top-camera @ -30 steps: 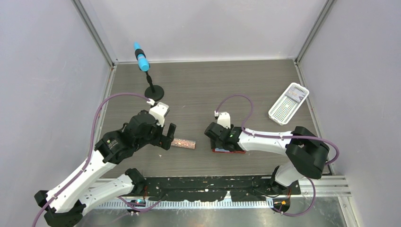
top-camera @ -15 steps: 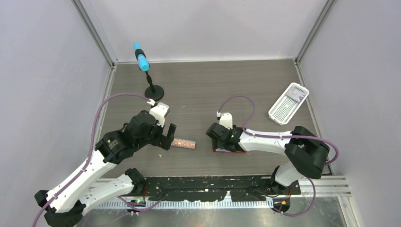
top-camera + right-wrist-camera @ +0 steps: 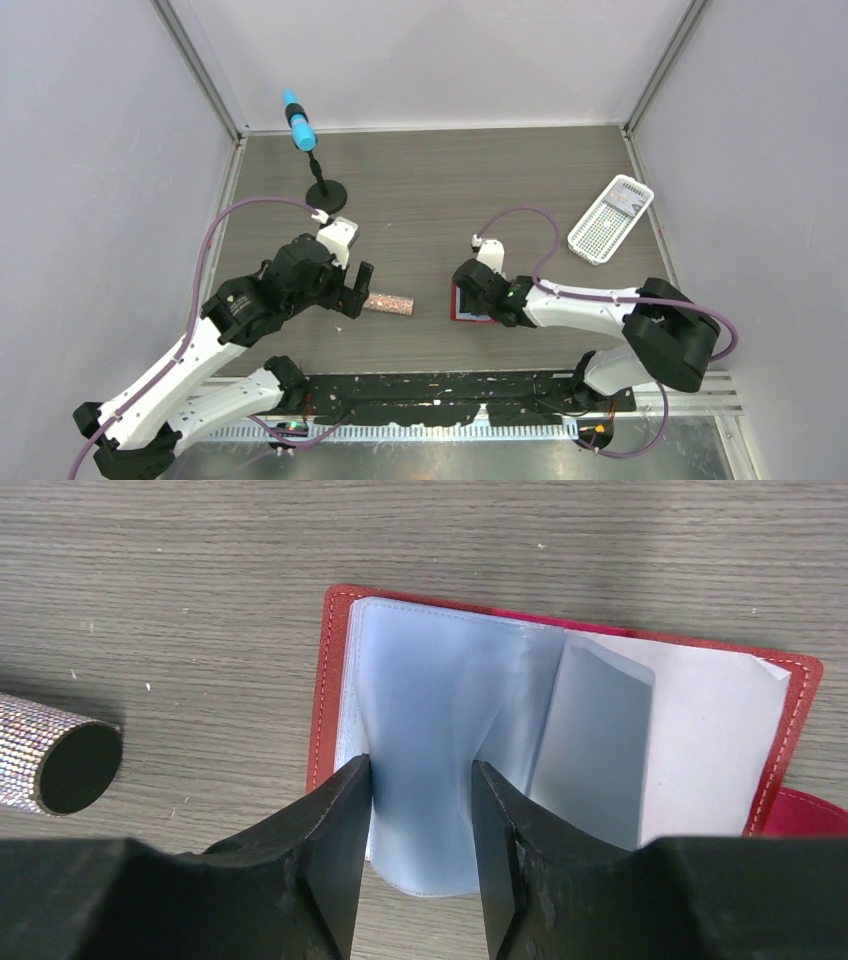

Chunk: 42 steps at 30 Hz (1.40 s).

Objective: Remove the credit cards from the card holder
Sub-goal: Remove the credit card from the card holder.

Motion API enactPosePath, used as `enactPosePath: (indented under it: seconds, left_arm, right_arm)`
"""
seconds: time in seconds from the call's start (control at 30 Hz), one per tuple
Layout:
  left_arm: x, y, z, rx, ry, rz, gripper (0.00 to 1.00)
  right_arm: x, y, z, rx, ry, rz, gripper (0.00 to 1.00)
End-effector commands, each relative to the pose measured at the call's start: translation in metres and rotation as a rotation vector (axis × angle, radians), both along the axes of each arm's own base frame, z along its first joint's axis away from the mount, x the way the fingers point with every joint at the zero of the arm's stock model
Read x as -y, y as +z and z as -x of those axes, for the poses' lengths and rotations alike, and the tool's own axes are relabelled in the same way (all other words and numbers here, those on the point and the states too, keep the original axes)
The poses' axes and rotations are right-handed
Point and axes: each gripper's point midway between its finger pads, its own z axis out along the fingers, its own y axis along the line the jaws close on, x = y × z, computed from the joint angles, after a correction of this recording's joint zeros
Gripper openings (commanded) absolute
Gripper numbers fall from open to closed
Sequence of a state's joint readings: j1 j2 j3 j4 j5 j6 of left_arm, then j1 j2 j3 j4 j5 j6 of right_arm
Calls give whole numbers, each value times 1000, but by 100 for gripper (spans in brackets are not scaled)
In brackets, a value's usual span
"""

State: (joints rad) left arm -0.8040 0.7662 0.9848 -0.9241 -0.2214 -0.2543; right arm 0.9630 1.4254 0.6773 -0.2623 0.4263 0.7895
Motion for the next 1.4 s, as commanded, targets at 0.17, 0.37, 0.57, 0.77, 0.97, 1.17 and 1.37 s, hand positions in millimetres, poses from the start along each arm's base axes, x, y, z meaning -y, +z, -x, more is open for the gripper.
enactPosePath:
  seconds: [0.17, 0.37, 0.57, 0.77, 0.97, 1.17, 1.37]
  left_arm:
    - [54, 15, 10, -102, -79, 258, 95]
    - [88, -2, 12, -197, -116, 290, 89]
    - [112, -19, 2, -248, -104, 285, 81]
    - [134, -45, -15, -305, -62, 279, 72]
    - [155, -69, -31, -352, -26, 265, 51]
    - [179, -90, -43, -410, -16, 269, 45]
    - [201, -106, -45, -462, -53, 294, 44]
  right_arm:
    - [-16, 23, -4, 51, 23, -269, 44]
    - [-2, 21, -2, 68, 9, -355, 39]
    - [1, 26, -2, 86, 23, -432, 28]
    - [-13, 40, 3, 105, 80, -585, 22]
    - [-11, 43, 11, 137, 135, -645, 19]
    - [4, 40, 19, 197, 161, -674, 19]
    - [29, 30, 21, 210, 100, -580, 33]
